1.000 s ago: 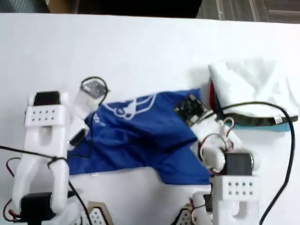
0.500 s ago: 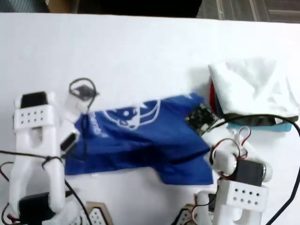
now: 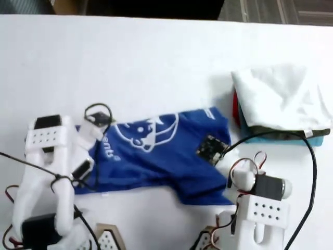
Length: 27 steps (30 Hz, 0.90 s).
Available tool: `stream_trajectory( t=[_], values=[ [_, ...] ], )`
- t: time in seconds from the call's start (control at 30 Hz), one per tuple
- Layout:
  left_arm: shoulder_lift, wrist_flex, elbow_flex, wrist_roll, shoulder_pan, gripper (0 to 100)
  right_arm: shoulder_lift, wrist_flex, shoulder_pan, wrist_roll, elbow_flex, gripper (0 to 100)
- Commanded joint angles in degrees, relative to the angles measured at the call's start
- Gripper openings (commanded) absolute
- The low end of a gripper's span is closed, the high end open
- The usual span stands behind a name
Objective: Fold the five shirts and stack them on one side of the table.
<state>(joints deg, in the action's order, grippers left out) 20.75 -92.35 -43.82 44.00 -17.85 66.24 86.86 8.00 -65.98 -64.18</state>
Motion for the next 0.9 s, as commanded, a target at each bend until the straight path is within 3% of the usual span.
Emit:
stream_trajectory(
  t=[0.0, 0.1, 0.23, 0.33, 0.4, 0.53, 0.6, 0.67, 0.77, 0.87],
  values=[
    [1.5, 0.4, 0.0, 0.4, 1.8, 3, 1.1, -1.2, 0.4, -0.4, 0.0, 2.2],
    [1.5, 0.2, 1.0, 0.4, 2.0, 10, 1.1, -1.0, 0.4, -0.4, 0.1, 8.0],
    [1.8, -2.3, 7.0, 0.4, 1.7, 27, 1.1, -1.4, 0.1, -0.4, 0.3, 28.1],
    [1.7, -5.5, 17.4, 0.3, 1.6, 27, 1.1, -1.1, -3.2, 0.0, 3.1, 35.1],
    [1.5, -7.5, 25.8, -0.1, 1.6, 26, 1.1, -1.5, -5.1, 2.5, 6.6, 34.1],
    [-0.3, -5.7, 35.0, -2.5, 2.0, 26, 0.2, -9.5, -8.7, 16.8, 13.2, 28.8],
    [-4.9, -3.4, 34.5, -4.6, 2.1, 25, -1.9, -16.0, -11.0, 22.7, 13.1, 19.0],
    [-12.2, -1.5, 33.9, -6.2, 2.0, 17, -6.5, -20.9, -13.3, 26.1, 13.1, 2.2],
    [-23.7, 1.5, 33.9, -10.8, 2.0, 2, -16.0, -25.7, -15.4, 27.9, 14.4, 5.0],
    [-32.7, 5.8, 33.9, -12.5, 2.0, 6, -26.0, -29.6, -16.2, 28.0, 17.1, 1.9]
  ],
)
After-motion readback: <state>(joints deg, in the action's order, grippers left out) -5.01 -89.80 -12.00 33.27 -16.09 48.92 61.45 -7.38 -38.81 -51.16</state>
